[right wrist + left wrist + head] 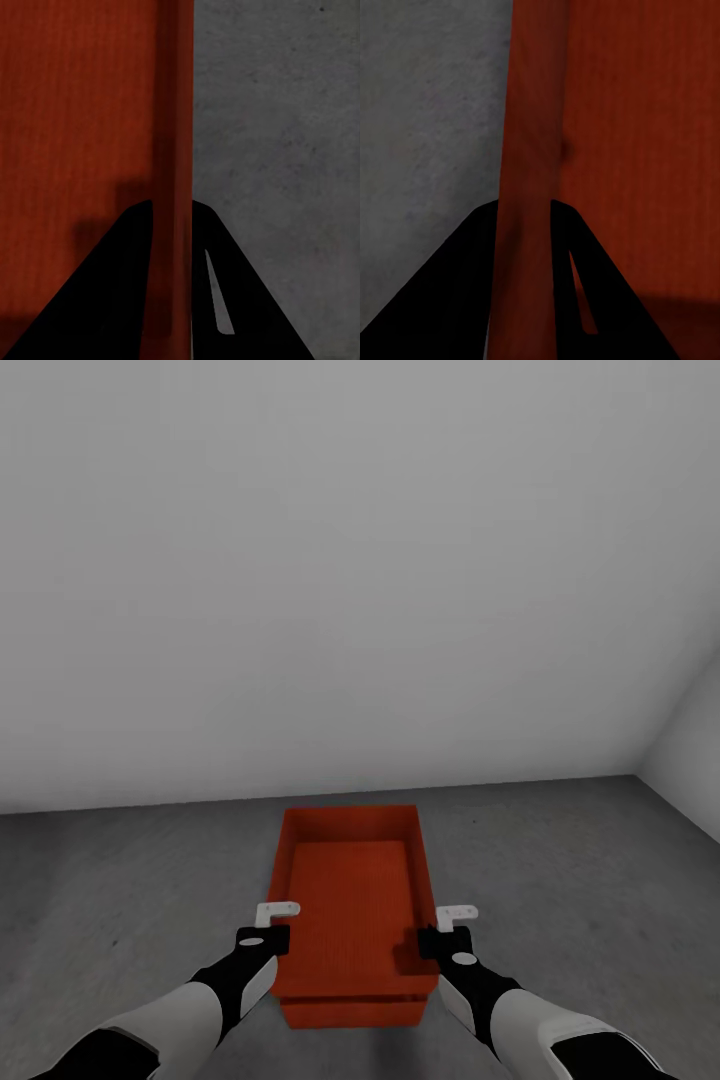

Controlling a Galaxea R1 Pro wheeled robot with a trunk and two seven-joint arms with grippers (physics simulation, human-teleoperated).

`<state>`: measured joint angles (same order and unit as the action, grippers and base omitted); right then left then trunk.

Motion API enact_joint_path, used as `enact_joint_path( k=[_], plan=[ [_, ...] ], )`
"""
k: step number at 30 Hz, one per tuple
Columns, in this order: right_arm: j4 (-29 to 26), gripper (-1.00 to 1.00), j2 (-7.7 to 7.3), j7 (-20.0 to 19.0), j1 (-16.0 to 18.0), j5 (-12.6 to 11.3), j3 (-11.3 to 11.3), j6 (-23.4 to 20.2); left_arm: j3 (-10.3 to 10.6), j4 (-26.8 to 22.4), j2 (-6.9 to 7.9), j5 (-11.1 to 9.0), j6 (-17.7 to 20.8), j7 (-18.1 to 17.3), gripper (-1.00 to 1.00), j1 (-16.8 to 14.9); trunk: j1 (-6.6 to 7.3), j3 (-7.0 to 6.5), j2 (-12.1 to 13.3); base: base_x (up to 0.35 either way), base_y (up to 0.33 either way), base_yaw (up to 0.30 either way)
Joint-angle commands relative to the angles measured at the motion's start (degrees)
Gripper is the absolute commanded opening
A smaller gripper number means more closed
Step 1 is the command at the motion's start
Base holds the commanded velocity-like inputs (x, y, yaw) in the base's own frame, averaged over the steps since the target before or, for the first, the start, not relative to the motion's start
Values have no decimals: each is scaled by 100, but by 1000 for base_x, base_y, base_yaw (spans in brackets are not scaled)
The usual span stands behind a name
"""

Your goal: Move the two storage containers from the living room to the garage. In the garage, place one container on the floor and stack the other container on top of it (either order is fine).

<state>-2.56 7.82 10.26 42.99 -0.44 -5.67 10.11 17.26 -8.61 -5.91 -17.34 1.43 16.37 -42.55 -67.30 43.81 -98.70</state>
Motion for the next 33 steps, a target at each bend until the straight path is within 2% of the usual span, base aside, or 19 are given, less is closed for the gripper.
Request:
enact_joint_path(
  k=[1, 27, 33],
  plan=[
    [27, -100, 1, 46, -1, -61, -127, 8, -144, -88, 2, 81, -178, 61, -100, -7, 1, 5, -2, 0, 0, 0],
    [27, -100, 1, 46, -1, -61, -127, 8, -144, -88, -7, 81, -178, 68, -100, -7, 1, 5, -2, 0, 0, 0],
    [27, -100, 1, 46, -1, -61, -127, 8, -144, -97, -7, 81, -178, 63, -100, -7, -131, 113, -243, 0, 0, 0]
  ],
)
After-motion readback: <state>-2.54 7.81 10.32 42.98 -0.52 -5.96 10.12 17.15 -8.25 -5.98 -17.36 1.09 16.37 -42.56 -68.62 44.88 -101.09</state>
